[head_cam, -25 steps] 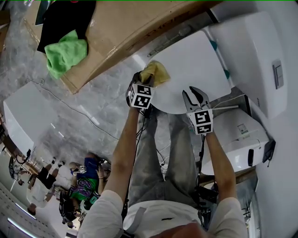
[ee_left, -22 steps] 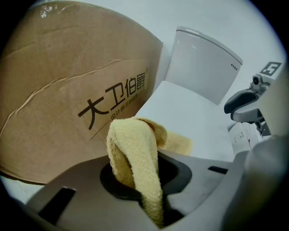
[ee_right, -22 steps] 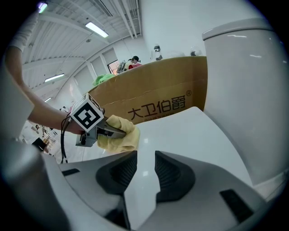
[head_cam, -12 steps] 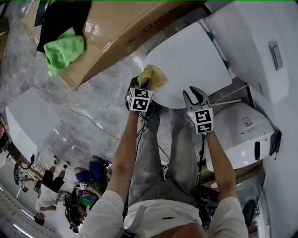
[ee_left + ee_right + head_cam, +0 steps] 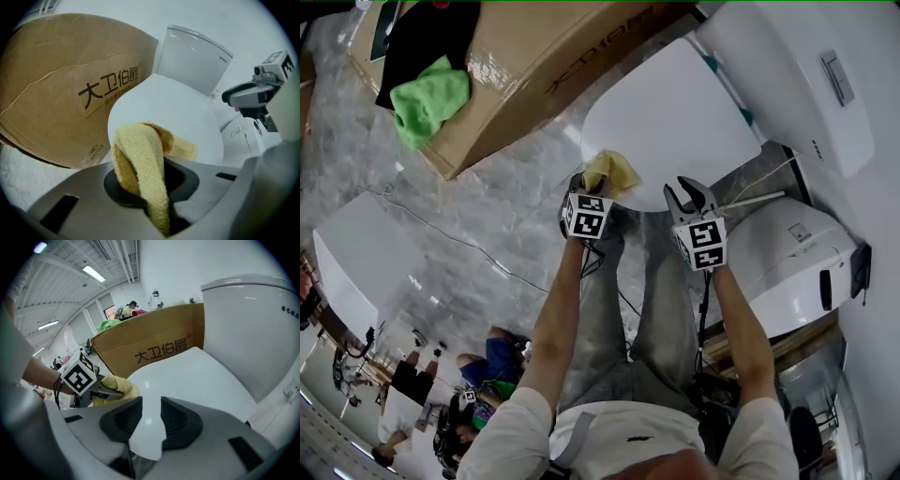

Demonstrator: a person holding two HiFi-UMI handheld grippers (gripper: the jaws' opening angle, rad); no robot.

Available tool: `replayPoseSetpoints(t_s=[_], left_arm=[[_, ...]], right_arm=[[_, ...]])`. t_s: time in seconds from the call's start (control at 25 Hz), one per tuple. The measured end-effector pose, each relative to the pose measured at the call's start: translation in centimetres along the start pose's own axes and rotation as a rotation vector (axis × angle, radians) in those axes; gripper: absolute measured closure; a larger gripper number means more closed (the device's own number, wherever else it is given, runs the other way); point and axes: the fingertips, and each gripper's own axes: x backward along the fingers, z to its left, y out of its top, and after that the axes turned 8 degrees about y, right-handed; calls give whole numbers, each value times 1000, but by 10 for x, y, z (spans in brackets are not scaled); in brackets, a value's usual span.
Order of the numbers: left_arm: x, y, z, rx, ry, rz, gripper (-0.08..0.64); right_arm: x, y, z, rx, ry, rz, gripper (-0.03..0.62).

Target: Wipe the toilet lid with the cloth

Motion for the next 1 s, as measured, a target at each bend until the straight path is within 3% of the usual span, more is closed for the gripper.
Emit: replayPoseSetpoints(t_s=[0.24, 0.44, 0.68, 1.0], left_arm=[[15, -19, -28, 1, -76, 12, 480], [53, -15, -51, -46, -127, -56, 480], [125, 33, -55, -107, -163, -185, 480], [274, 105, -60, -158, -158, -371, 480]], right_arm=[[18, -3, 21, -26, -26, -11, 454], [52, 11, 40, -34, -75, -52, 454], [106, 53, 60, -29, -161, -141, 454], [209, 118, 123, 39, -218, -244, 454]])
